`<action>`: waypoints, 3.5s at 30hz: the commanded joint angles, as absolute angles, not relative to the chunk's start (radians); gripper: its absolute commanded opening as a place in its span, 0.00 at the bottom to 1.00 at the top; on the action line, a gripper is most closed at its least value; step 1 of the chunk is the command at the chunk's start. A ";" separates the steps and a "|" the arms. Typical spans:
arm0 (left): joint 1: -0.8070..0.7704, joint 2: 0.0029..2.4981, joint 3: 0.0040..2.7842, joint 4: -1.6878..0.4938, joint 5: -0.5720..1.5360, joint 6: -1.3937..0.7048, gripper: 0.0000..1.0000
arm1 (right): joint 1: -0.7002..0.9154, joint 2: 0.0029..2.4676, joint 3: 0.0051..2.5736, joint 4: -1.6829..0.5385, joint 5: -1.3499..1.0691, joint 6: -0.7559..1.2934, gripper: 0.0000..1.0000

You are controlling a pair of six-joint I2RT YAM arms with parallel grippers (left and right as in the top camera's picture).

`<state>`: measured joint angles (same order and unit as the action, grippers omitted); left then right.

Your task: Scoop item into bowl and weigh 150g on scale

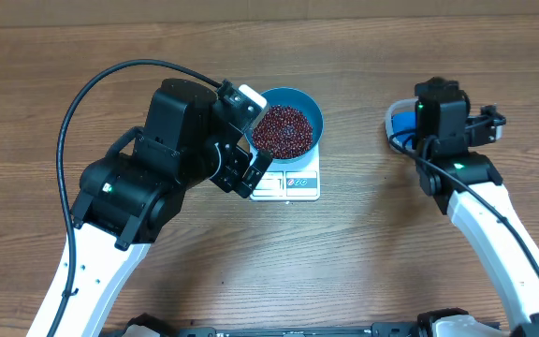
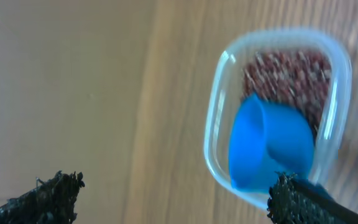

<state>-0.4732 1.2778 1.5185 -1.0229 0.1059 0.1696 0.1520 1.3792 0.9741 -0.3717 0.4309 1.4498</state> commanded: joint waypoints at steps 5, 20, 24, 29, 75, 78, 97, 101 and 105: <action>-0.472 1.283 1.540 -1.021 0.124 0.160 1.00 | 0.150 1.397 0.975 -0.495 0.387 1.492 1.00; -0.471 1.283 1.540 -1.021 0.123 0.160 0.99 | 0.150 1.247 1.018 -0.485 0.298 0.725 1.00; -0.472 1.283 1.540 -1.021 0.124 0.159 1.00 | 0.145 1.229 1.061 -0.590 0.267 0.546 1.00; -0.472 1.283 1.540 -1.021 0.123 0.159 1.00 | 0.112 1.229 1.147 -0.833 0.236 0.426 1.00; -0.472 1.283 1.540 -1.021 0.124 0.159 1.00 | -0.074 1.270 1.479 -1.258 0.088 -0.020 1.00; -0.472 1.283 1.540 -1.021 0.123 0.160 1.00 | -0.074 1.270 1.479 -1.258 0.088 -0.020 1.00; -0.472 1.283 1.540 -1.021 0.124 0.159 1.00 | -0.074 1.270 1.479 -1.258 0.088 -0.020 1.00; -0.472 1.283 1.540 -1.021 0.124 0.159 1.00 | -0.074 1.270 1.479 -1.258 0.088 -0.020 1.00; -0.471 1.283 1.540 -1.021 0.124 0.159 1.00 | -0.074 1.270 1.479 -1.258 0.088 -0.020 1.00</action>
